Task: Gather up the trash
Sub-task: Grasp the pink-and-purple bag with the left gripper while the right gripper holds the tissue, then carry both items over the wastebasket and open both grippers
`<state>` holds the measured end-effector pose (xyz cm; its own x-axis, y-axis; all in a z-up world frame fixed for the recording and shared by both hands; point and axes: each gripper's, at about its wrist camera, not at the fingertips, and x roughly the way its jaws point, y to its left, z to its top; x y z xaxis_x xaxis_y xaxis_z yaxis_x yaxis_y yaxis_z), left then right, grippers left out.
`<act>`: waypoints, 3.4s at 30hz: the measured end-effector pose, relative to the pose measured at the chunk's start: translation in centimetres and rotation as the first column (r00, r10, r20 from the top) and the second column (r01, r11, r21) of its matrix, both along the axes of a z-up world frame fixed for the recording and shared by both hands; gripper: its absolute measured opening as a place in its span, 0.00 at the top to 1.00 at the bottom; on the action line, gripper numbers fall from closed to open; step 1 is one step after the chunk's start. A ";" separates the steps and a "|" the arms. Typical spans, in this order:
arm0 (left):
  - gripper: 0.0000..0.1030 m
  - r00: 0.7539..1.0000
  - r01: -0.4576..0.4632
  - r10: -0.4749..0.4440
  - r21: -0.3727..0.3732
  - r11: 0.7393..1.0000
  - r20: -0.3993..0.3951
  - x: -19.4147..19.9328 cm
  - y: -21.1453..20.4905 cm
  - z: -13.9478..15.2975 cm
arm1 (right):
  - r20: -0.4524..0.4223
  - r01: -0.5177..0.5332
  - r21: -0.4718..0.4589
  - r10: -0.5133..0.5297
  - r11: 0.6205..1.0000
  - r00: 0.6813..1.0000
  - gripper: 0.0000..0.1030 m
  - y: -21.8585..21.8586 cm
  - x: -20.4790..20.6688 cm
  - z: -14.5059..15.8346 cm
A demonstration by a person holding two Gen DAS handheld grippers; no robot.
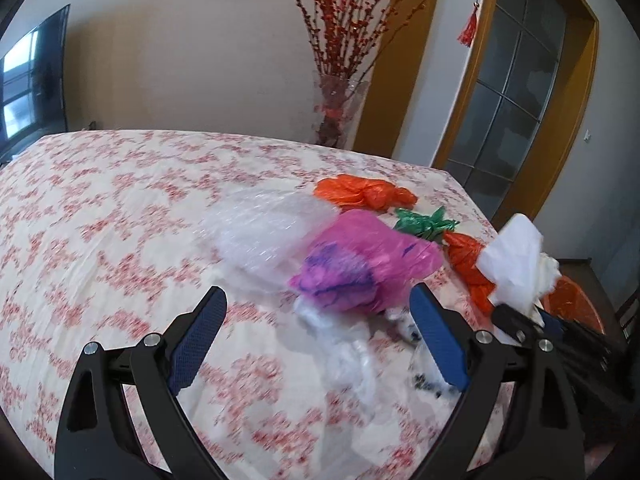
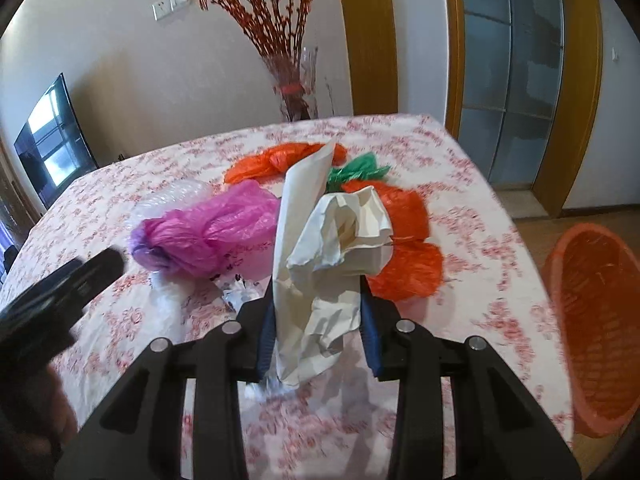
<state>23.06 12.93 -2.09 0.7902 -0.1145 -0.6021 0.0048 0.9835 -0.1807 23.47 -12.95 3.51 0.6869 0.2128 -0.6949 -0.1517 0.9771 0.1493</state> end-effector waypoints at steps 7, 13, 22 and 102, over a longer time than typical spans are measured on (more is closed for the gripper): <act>0.11 0.998 0.026 -0.024 0.038 0.999 -0.062 3.1 -2.3 -1.0 | -0.019 0.029 0.017 -0.029 0.999 0.999 0.65 -1.9 -0.5 -0.2; 0.12 0.992 0.062 -0.054 0.066 0.996 -0.110 3.9 -3.7 -2.2 | -0.044 0.045 0.025 -0.044 0.999 0.998 0.65 -2.8 -0.3 -0.9; 0.51 0.991 0.110 -0.108 0.031 0.993 -0.076 3.6 -4.3 -2.1 | -0.055 0.059 0.030 -0.057 0.998 0.997 0.65 -3.7 -0.5 -1.3; 0.60 0.889 0.458 -0.452 -0.092 0.884 0.073 -1.6 -20.3 3.3 | 0.085 0.351 0.080 -0.357 0.933 0.930 0.65 -21.3 -6.9 3.6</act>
<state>21.49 -7.39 1.18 0.6638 -0.5282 -0.5295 0.4586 0.8467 -0.2698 16.62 -34.24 7.11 0.7882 -0.0157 -0.6152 0.1856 0.9592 0.2132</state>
